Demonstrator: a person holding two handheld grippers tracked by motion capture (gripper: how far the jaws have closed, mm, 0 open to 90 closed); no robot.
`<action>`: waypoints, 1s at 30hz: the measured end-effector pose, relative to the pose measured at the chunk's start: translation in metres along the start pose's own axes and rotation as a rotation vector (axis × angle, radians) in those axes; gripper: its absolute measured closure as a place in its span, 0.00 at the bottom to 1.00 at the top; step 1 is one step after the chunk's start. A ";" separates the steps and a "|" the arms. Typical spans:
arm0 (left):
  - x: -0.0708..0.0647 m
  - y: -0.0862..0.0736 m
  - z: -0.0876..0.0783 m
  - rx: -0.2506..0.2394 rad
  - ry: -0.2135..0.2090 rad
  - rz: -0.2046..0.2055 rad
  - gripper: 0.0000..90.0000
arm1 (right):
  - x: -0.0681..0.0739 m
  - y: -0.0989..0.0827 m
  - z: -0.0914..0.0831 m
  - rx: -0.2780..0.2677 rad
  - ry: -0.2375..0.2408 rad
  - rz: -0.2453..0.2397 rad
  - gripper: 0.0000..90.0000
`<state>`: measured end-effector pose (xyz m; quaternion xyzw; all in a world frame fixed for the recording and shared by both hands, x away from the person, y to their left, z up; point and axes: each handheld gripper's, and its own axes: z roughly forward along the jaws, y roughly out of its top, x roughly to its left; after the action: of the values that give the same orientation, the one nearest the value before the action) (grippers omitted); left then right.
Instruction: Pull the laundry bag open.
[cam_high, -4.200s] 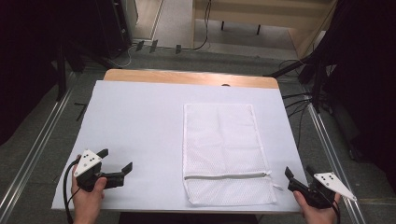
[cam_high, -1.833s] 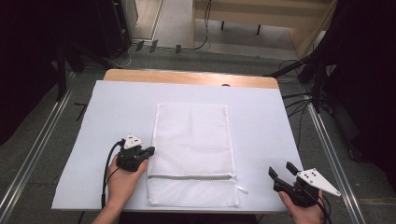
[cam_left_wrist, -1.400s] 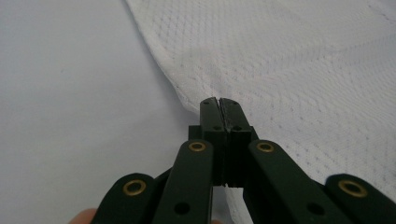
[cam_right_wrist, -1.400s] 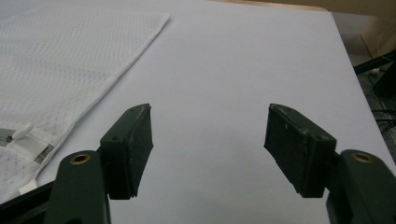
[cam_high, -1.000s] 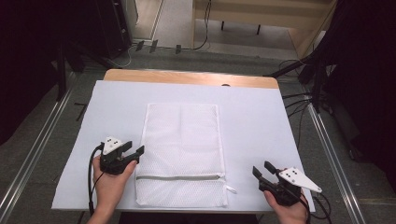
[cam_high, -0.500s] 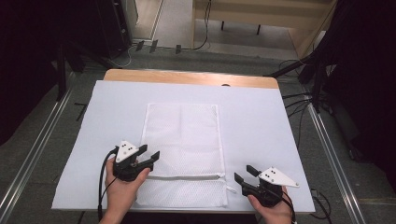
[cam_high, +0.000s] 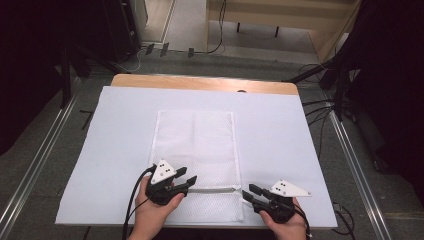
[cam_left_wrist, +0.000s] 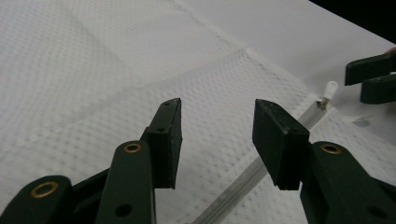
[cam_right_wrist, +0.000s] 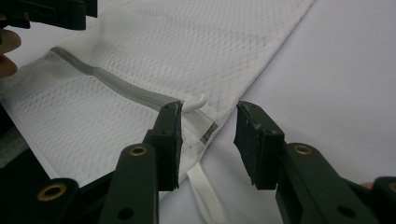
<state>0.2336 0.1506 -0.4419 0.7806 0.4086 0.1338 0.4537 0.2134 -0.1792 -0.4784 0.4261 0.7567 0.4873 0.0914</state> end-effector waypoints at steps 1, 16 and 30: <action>-0.003 0.000 0.002 0.000 -0.008 0.003 0.61 | 0.001 0.000 0.001 0.008 0.000 0.001 0.70; -0.023 0.004 0.016 0.018 -0.087 0.027 0.63 | 0.016 -0.007 0.016 0.098 -0.031 -0.032 0.56; -0.042 0.016 0.039 0.062 -0.175 0.047 0.64 | 0.034 -0.014 0.024 0.066 -0.204 -0.120 0.87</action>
<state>0.2375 0.0914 -0.4437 0.8124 0.3527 0.0631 0.4600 0.1978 -0.1408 -0.4921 0.4300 0.7832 0.4101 0.1829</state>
